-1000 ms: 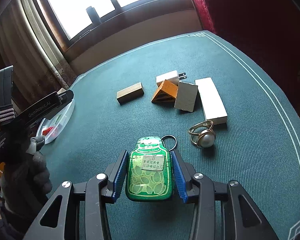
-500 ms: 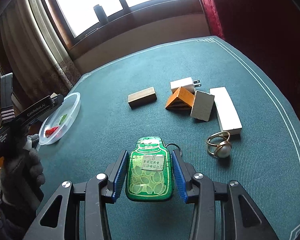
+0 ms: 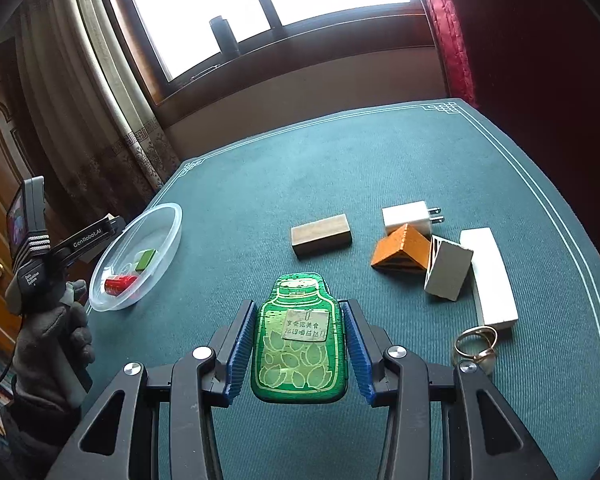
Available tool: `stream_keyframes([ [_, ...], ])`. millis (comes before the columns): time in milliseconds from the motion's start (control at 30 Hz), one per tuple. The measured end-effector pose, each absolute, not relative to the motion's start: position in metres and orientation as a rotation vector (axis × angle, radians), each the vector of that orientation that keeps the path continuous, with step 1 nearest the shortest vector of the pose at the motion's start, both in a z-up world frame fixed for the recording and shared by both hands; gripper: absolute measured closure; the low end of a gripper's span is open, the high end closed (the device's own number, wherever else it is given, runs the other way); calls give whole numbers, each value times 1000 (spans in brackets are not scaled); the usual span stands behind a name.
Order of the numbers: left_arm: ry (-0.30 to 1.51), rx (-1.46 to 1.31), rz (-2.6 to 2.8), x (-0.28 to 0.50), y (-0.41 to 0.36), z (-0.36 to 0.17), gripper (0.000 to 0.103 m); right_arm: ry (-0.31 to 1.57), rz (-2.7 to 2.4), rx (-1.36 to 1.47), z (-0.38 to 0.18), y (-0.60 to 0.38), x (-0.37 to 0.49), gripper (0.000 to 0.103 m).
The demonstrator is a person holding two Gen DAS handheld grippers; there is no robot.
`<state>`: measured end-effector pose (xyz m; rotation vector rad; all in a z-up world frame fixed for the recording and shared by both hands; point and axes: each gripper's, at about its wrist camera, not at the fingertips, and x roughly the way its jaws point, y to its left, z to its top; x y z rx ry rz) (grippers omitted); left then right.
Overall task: Organize rigid objects
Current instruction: 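Carry the wooden block into the bowl with the left tool and release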
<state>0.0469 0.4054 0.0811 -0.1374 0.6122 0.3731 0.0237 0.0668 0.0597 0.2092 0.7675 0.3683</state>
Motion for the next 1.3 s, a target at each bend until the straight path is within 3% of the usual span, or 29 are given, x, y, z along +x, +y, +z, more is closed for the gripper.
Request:
stream_keyframes([
  [400,688,-245,440,49,443,66,10,742,399,204,75,93,43,57],
  [1300,641,-280,482,20,450,79,7,702,532,165,106,179,78,57],
])
